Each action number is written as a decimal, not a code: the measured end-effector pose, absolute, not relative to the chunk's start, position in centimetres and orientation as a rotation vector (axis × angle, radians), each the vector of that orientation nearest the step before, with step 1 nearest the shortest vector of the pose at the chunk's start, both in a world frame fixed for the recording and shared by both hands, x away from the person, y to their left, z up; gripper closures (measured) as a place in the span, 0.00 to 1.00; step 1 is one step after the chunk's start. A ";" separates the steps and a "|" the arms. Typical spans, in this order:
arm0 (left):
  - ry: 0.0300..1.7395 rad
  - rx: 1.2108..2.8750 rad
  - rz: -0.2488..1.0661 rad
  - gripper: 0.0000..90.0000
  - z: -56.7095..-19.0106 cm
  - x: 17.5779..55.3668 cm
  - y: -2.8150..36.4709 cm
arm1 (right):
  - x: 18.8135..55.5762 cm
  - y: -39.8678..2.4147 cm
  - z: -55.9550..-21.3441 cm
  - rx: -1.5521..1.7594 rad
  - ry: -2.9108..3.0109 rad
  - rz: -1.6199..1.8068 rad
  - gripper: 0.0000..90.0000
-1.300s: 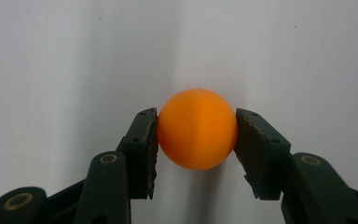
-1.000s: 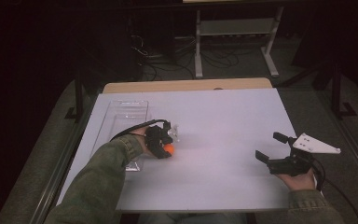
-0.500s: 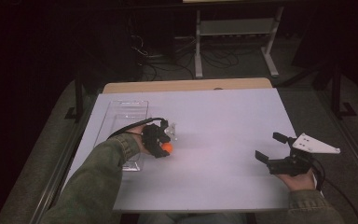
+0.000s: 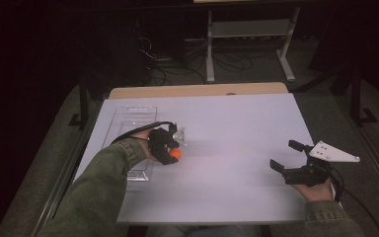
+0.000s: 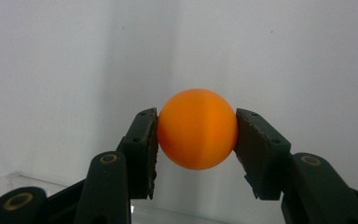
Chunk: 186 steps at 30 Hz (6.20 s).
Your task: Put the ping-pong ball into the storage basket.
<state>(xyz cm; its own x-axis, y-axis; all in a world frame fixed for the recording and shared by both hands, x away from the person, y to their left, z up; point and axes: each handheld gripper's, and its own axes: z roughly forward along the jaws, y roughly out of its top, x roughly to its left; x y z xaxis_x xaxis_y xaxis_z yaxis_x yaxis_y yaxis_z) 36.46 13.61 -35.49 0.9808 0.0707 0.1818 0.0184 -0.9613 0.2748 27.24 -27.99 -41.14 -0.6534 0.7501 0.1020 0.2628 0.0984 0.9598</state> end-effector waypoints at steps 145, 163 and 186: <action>0.283 2.865 0.306 0.56 -27.4 34.2 24.4 | 27.4 -27.8 -41.3 0.993 1.988 1.563 0.00; 0.245 2.906 0.270 0.56 -29.0 34.4 23.4 | 27.3 -27.9 -41.2 0.996 1.983 1.562 0.00; 0.249 2.924 0.248 0.56 -30.7 35.2 23.0 | 27.2 -27.9 -41.2 0.995 1.981 1.564 0.00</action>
